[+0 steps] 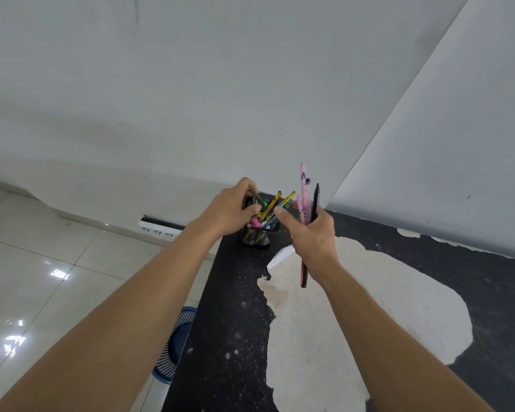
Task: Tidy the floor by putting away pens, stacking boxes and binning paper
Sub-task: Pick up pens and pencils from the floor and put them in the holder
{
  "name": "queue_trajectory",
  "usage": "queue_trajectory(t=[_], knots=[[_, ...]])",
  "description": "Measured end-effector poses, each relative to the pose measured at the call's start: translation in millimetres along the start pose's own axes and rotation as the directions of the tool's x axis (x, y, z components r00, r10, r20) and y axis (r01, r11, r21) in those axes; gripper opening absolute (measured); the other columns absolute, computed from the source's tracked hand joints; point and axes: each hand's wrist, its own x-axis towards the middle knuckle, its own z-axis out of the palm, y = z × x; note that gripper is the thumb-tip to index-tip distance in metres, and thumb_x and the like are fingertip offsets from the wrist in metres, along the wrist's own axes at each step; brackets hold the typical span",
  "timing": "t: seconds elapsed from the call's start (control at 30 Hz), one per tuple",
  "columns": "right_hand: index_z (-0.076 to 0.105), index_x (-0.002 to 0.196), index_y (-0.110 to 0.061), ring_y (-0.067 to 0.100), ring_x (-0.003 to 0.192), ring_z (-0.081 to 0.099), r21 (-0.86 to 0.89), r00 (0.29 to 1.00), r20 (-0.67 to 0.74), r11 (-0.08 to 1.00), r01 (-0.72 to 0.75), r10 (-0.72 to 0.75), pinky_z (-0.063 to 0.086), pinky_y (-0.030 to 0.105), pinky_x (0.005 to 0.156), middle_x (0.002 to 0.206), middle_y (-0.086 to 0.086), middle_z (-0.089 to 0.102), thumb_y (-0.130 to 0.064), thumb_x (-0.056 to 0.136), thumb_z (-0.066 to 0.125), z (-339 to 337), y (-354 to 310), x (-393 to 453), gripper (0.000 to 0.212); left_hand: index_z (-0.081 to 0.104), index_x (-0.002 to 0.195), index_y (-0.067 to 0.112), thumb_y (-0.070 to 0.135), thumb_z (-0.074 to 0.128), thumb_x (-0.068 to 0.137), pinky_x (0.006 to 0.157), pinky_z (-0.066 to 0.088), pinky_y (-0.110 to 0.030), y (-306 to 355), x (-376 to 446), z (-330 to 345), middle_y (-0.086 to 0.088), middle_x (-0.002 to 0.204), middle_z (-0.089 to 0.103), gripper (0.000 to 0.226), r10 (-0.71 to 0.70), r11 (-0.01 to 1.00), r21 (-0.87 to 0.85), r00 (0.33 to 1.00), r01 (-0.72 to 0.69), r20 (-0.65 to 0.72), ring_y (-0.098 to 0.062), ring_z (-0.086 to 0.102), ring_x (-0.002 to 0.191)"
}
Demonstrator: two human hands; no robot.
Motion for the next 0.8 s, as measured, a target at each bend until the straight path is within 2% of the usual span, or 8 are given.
queue_trajectory(t=[0.1, 0.2, 0.3, 0.37, 0.43, 0.57, 0.7, 0.8], knots=[[0.059, 0.081, -0.011, 0.015, 0.048, 0.034, 0.167, 0.998, 0.032, 0.984, -0.058, 0.053, 0.035, 0.026, 0.045, 0.056, -0.004, 0.038, -0.039, 0.083, 0.081, -9, -7, -6, 0.036, 0.054, 0.126, 0.02, 0.017, 0.049, 0.1, 0.092, 0.048, -0.028, -3, -14, 3, 0.005, 0.123, 0.063, 0.027, -0.074, 0.966, -0.251, 0.995, 0.053, -0.074, -0.011, 0.059, 0.108], [0.038, 0.066, -0.017, 0.018, 0.049, 0.015, 0.369, 0.984, 0.15, 0.918, -0.146, 0.096, 0.016, 0.026, 0.043, 0.054, 0.0, 0.027, -0.013, 0.094, 0.064, -17, -15, -9, 0.039, 0.066, 0.112, 0.019, 0.017, 0.044, 0.099, 0.101, 0.048, -0.036, -5, -23, 0, 0.008, 0.112, 0.07, 0.026, -0.089, 0.934, -0.356, 0.949, -0.026, -0.303, -0.009, 0.063, 0.106], [0.036, 0.066, -0.018, 0.02, 0.053, 0.012, 0.424, 0.941, 0.32, 0.872, -0.245, 0.109, 0.013, 0.029, 0.045, 0.06, 0.004, 0.024, -0.01, 0.086, 0.055, -22, -27, -8, 0.029, 0.072, 0.099, 0.013, 0.019, 0.043, 0.097, 0.097, 0.052, -0.044, 6, -27, -5, 0.002, 0.099, 0.074, 0.029, -0.038, 0.86, -0.482, 0.921, -0.167, -0.387, -0.014, 0.069, 0.099], [0.039, 0.07, -0.017, 0.016, 0.048, 0.017, 0.413, 0.889, 0.442, 0.852, -0.321, 0.12, 0.016, 0.026, 0.043, 0.062, 0.003, 0.026, -0.011, 0.085, 0.047, -21, -36, -8, 0.017, 0.073, 0.1, 0.009, 0.026, 0.046, 0.101, 0.097, 0.054, -0.047, 24, -30, -13, -0.004, 0.1, 0.075, 0.032, 0.0, 0.788, -0.579, 0.942, -0.208, -0.337, -0.021, 0.07, 0.1], [0.043, 0.074, -0.015, 0.014, 0.046, 0.02, 0.374, 0.832, 0.543, 0.855, -0.36, 0.114, 0.014, 0.026, 0.044, 0.064, 0.002, 0.027, -0.008, 0.081, 0.04, -19, -47, -10, 0.01, 0.072, 0.109, 0.007, 0.035, 0.049, 0.103, 0.1, 0.053, -0.042, 44, -31, -24, -0.006, 0.108, 0.075, 0.037, 0.034, 0.716, -0.682, 0.984, -0.147, -0.177, -0.02, 0.07, 0.105], [0.047, 0.079, -0.012, 0.013, 0.043, 0.022, 0.287, 0.742, 0.659, 0.872, -0.397, 0.121, 0.015, 0.025, 0.045, 0.062, 0.003, 0.03, -0.006, 0.073, 0.035, -16, -64, -11, 0.015, 0.069, 0.115, 0.008, 0.046, 0.059, 0.094, 0.105, 0.046, -0.034, 69, -33, -33, -0.001, 0.113, 0.073, 0.045, 0.104, 0.717, -0.697, 0.986, 0.017, 0.132, -0.014, 0.067, 0.105], [0.04, 0.076, -0.014, 0.013, 0.041, 0.025, 0.23, 0.725, 0.671, 0.887, -0.401, 0.154, 0.019, 0.023, 0.042, 0.061, 0.005, 0.031, -0.003, 0.074, 0.034, -10, -73, -8, 0.012, 0.068, 0.115, 0.003, 0.033, 0.062, 0.098, 0.105, 0.041, -0.058, 78, -37, -34, -0.005, 0.114, 0.075, 0.034, 0.134, 0.666, -0.746, 0.986, -0.016, 0.099, -0.044, 0.061, 0.106], [0.041, 0.076, -0.012, 0.015, 0.042, 0.026, 0.229, 0.748, 0.642, 0.89, -0.395, 0.167, 0.022, 0.021, 0.04, 0.062, 0.006, 0.03, 0.0, 0.072, 0.035, -9, -74, -7, 0.013, 0.065, 0.112, -0.003, 0.019, 0.053, 0.104, 0.1, 0.049, -0.045, 85, -38, -32, -0.008, 0.11, 0.075, 0.026, 0.106, 0.658, -0.752, 0.993, -0.031, 0.052, -0.032, 0.068, 0.109]])
